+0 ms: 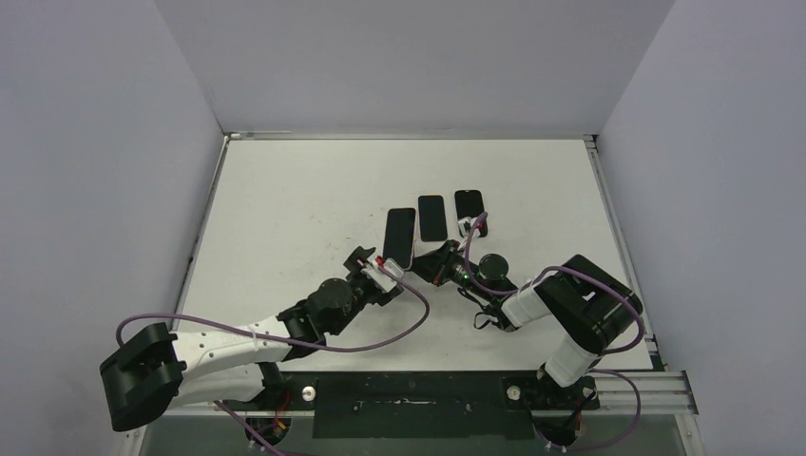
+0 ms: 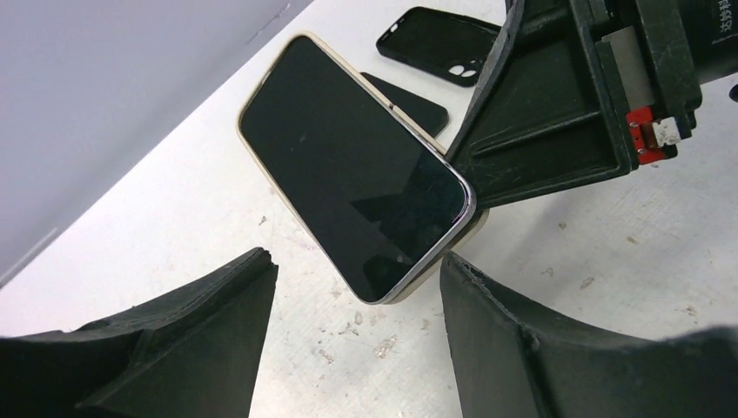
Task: Take the phone out of the phone case
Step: Remove the phone case from the phone.
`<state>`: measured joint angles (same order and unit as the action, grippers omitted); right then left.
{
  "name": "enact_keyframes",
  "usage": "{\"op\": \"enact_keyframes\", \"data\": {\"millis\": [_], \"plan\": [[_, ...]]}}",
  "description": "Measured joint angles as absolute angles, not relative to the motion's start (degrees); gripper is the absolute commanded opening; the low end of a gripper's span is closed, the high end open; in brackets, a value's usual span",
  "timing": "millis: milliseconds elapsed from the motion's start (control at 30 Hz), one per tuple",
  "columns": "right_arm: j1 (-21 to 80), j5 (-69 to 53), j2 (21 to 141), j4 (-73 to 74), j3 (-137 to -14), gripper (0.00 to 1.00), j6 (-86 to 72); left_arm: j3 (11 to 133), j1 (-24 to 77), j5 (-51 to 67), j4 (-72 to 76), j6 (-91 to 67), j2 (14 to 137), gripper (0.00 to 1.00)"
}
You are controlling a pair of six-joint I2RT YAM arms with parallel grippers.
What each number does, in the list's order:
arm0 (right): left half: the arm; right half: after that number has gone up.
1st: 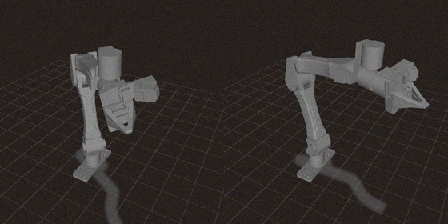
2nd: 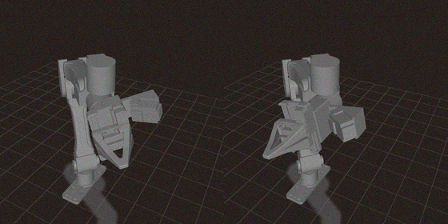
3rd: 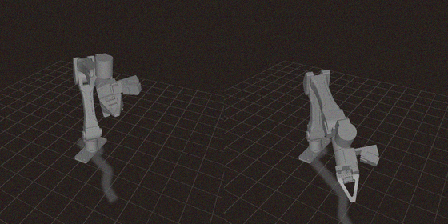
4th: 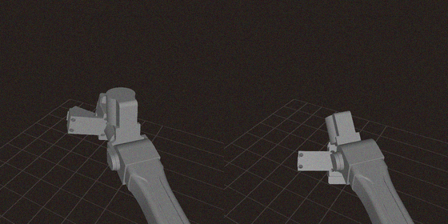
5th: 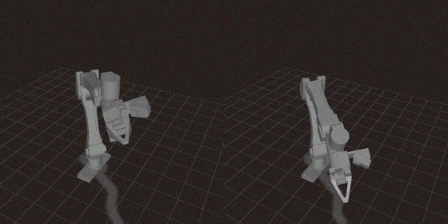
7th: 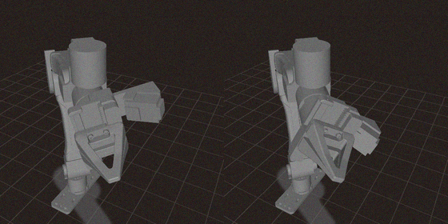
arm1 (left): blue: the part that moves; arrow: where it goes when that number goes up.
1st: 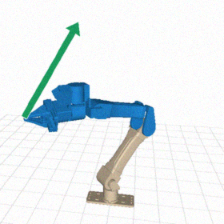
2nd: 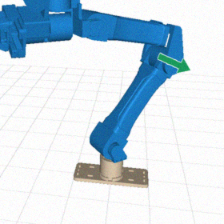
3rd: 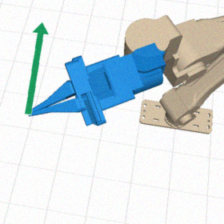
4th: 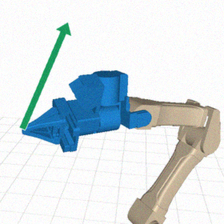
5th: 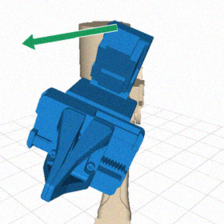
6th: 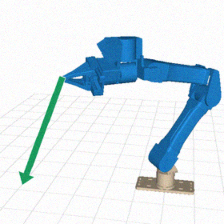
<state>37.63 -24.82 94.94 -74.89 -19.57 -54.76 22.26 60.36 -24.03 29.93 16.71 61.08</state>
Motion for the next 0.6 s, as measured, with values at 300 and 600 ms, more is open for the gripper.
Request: {"op": "enact_keyframes", "data": {"millis": [300,600], "plan": [[38.1,-24.8,93.8,-74.5,-19.6,0.0,-54.9,18.6,62.4,-23.8,39.8,25.6,64.3,0.66],[38.8,-24.5,92.1,-72.9,-19.6,0.0,-54.8,17.3,62.9,-25.4,46.3,31.5,67.0,0.63]]}}
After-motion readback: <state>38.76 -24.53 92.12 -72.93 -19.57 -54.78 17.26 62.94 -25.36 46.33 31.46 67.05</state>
